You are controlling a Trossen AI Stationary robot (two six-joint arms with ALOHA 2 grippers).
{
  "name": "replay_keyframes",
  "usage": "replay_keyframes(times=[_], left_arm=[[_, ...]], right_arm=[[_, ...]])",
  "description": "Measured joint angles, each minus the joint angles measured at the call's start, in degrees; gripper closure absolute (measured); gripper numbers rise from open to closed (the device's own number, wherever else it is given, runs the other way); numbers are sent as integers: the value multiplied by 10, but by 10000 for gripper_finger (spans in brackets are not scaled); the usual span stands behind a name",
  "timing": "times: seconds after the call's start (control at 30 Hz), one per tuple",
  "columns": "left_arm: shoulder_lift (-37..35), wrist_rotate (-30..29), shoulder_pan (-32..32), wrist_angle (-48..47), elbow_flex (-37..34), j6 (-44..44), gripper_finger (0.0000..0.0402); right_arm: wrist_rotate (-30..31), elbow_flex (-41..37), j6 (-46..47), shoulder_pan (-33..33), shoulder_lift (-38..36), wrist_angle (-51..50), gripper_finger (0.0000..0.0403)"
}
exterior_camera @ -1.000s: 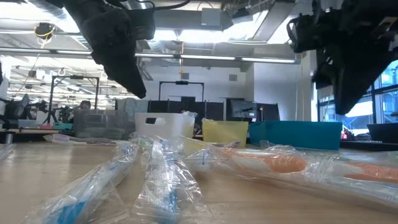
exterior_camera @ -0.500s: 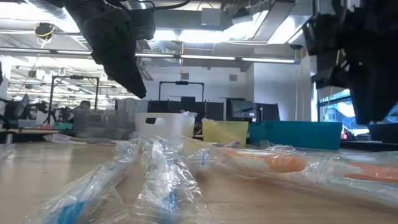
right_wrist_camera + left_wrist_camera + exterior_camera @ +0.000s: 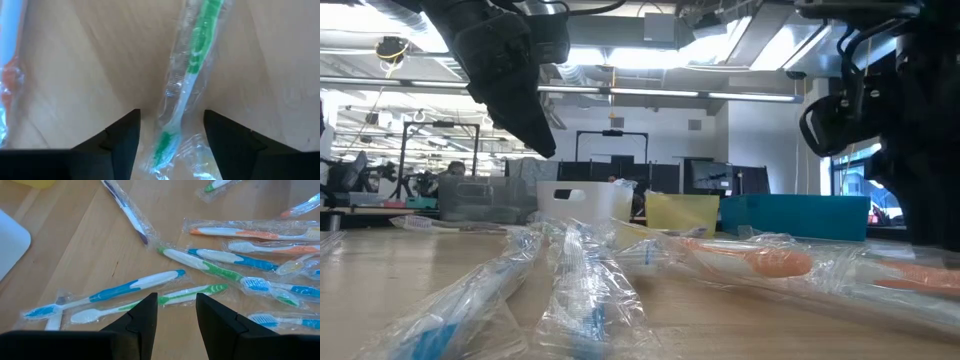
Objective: Pick & Place Toothbrushes
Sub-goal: Put the green toothbrush into the black bin
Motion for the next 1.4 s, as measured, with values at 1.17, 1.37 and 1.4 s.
replay_keyframes(times=[1.17,1.37,1.4], left_arm=[[0,94,53,310,-142,101,272],[0,93,49,372,-142,140,272],[0,93,49,381,-142,144,272]], right_arm=[[147,-2,-83,-23,-49,55,394],[240,-2,-112,-26,-79,61,399],[256,-2,-116,-26,-83,63,398]])
